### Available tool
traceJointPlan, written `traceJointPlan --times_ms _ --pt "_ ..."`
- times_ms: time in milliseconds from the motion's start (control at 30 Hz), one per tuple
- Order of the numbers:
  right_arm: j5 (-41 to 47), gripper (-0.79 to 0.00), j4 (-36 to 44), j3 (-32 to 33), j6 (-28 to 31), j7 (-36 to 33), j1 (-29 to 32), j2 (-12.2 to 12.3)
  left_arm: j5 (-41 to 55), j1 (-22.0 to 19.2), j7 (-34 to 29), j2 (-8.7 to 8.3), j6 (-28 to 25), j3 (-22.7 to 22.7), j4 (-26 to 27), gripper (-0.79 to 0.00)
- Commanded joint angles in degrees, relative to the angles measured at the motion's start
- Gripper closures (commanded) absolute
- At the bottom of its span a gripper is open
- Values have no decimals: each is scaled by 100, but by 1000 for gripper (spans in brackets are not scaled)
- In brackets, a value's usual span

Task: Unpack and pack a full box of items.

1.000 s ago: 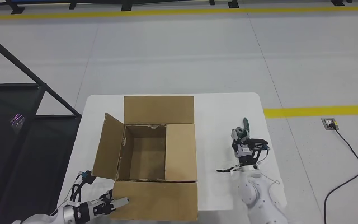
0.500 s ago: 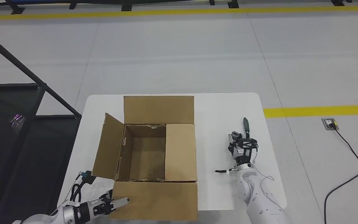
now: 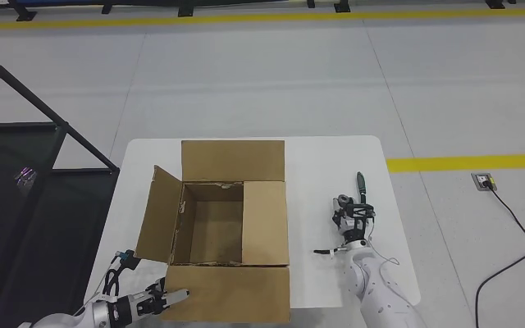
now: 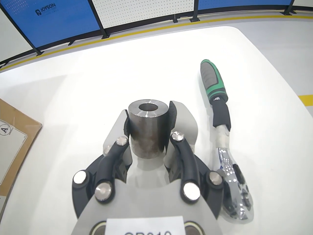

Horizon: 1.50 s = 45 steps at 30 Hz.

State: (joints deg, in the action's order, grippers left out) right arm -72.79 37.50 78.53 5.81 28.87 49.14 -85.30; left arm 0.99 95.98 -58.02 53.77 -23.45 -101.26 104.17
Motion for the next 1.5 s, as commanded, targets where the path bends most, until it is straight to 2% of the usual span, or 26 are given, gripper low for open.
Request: traceJointPlan --times_ms 0,167,533,633,700,800,867,967,1000,1033,1100,1467 --pt "10 -268 -3 -8 5 25 9 1 0 0 0 0 0 0 0 -785" --pt "31 -354 48 -12 18 96 49 14 0 0 0 0 0 0 0 -785" --pt "56 -372 679 24 261 320 398 76 0 0 0 0 0 0 0 -785" --pt "88 -388 1219 85 558 480 680 121 0 0 0 0 0 0 0 -785" --pt "92 -468 1737 134 788 583 947 158 0 0 0 0 0 0 0 -785" --pt "158 -453 2709 242 1188 696 1435 220 0 0 0 0 0 0 0 -785" --pt "142 -480 3350 320 1481 670 1801 268 0 0 0 0 0 0 0 -785" --pt "56 -650 4201 349 1612 697 2257 307 0 0 0 0 0 0 0 -785" --pt "86 -680 4419 344 1749 700 2391 318 0 0 0 0 0 0 0 -785" --pt "165 -785 4622 335 1930 712 2509 328 0 0 0 0 0 0 0 -785" --pt "317 -785 4792 351 2159 656 2644 343 0 0 0 0 0 0 0 -785" --pt "321 -785 4794 342 2164 630 2656 344 12 -1 17 1 -18 3 8 -785"
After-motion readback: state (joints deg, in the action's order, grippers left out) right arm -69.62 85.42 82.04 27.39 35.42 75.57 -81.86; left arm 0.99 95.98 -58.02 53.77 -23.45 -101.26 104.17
